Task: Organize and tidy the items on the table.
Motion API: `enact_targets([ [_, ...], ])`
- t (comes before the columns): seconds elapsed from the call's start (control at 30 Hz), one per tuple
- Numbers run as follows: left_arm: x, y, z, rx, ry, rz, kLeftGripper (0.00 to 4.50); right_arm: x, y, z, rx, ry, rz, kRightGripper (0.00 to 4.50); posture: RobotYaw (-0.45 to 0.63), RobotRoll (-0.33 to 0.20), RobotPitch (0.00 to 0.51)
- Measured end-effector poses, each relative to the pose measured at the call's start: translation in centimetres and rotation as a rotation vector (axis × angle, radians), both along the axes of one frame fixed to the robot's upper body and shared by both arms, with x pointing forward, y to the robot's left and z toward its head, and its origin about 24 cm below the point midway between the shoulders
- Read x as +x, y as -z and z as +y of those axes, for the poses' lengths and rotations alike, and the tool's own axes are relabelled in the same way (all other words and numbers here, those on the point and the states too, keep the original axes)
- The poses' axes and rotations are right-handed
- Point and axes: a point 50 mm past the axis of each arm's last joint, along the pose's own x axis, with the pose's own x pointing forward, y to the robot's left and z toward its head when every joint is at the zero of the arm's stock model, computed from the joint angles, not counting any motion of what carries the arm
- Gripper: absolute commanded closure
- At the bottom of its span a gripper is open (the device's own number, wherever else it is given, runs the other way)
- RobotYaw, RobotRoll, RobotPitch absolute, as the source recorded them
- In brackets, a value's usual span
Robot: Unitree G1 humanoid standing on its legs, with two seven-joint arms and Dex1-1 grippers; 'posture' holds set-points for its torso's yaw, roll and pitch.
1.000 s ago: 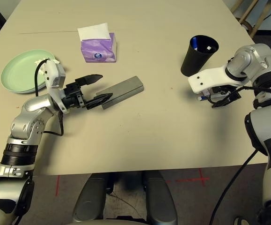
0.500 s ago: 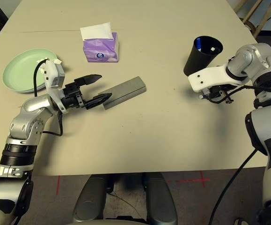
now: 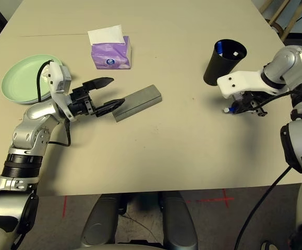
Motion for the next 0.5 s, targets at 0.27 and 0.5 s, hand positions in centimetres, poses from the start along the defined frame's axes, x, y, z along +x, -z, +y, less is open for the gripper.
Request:
enact_targets([
  [0.27, 0.3, -0.2, -0.4, 0.023, 0.057, -0.016, 0.00, 0.5, -2.2, 1.1, 0.178, 0.029, -0.078, 4.18, 0.10, 0.000, 0.188],
  [0.5, 0.4, 0.4, -0.3, 0.050, 0.074, 0.002, 0.00, 0.2, -4.7, 2.6, 0.423, 0.033, -0.126, 4.18, 0.08, 0.000, 0.167],
])
